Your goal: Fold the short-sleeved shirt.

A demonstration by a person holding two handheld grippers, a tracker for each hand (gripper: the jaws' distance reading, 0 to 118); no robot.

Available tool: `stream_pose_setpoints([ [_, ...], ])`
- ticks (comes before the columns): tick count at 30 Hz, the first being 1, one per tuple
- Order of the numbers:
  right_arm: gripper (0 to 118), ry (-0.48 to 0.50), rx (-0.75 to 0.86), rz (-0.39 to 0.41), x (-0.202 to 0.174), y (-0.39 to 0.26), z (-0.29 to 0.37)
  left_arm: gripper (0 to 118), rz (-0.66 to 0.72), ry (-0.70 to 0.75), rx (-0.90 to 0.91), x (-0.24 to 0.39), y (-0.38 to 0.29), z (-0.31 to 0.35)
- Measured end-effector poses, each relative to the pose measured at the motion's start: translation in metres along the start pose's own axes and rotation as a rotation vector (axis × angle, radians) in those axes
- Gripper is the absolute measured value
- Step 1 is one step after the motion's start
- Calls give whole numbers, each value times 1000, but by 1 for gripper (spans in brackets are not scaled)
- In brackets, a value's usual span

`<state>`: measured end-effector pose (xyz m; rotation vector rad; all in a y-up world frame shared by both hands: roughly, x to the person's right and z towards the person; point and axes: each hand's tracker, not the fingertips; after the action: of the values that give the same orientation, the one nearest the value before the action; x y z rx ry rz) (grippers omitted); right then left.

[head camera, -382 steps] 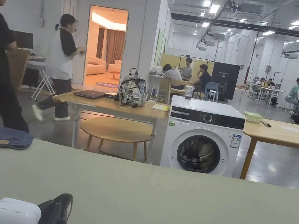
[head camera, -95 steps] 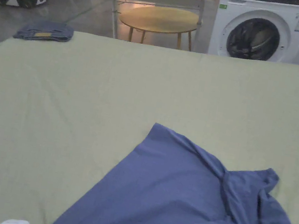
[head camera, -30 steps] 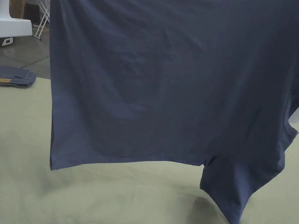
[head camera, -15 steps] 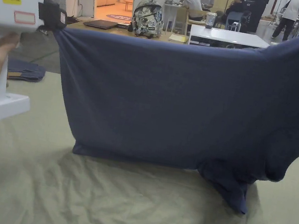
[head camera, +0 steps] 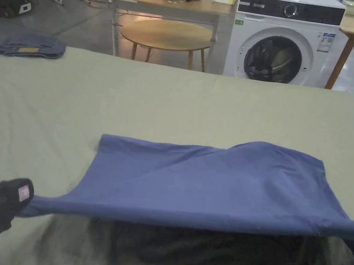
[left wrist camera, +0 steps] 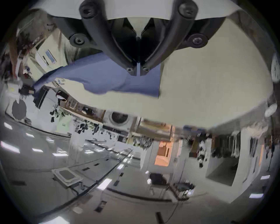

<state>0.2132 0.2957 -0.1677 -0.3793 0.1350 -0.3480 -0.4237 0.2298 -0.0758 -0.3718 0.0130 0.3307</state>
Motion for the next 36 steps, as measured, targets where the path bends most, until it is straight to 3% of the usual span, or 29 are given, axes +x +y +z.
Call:
stream_pose_setpoints([
  [2,0,-75,26,-28,4,-49,25,0,76,105,-87,-11,-32,8],
  [4,0,-74,-60,-55,12,-75,33,0,116,84,-152,-23,-55,10],
  [7,0,-116,-165,-47,21,-107,30,0,78,109,-208,-31,-75,6],
  [8,4,-130,-189,-36,22,-116,26,7,76,112,-237,-33,-80,2],
  [9,19,-134,-219,-27,26,-123,19,25,55,118,-247,-35,-86,-3],
  [10,47,-139,-228,-28,28,-130,13,46,48,120,-263,-36,-88,-8],
  [11,69,-144,-239,-17,31,-136,5,53,54,129,-300,-38,-91,-14],
  [16,68,-199,-302,16,51,-152,-26,57,46,156,-289,-35,-89,-21],
  [18,68,-273,-285,49,42,-145,-20,57,44,150,-243,-24,-75,-11],
  [21,68,-213,-184,36,29,-127,0,57,16,103,-192,-8,-54,-1],
  [25,65,-139,-67,76,1,-103,16,54,-92,100,-58,22,-22,12],
  [28,9,-98,-77,141,-23,-95,13,18,-132,40,21,40,-3,17],
  [29,0,-81,-93,174,-30,-95,8,2,-132,27,39,47,2,18],
  [32,0,-58,-106,245,-50,-106,0,0,-151,64,117,66,5,22],
  [36,0,-21,-146,216,-57,-118,-14,0,-157,12,64,76,3,18],
])
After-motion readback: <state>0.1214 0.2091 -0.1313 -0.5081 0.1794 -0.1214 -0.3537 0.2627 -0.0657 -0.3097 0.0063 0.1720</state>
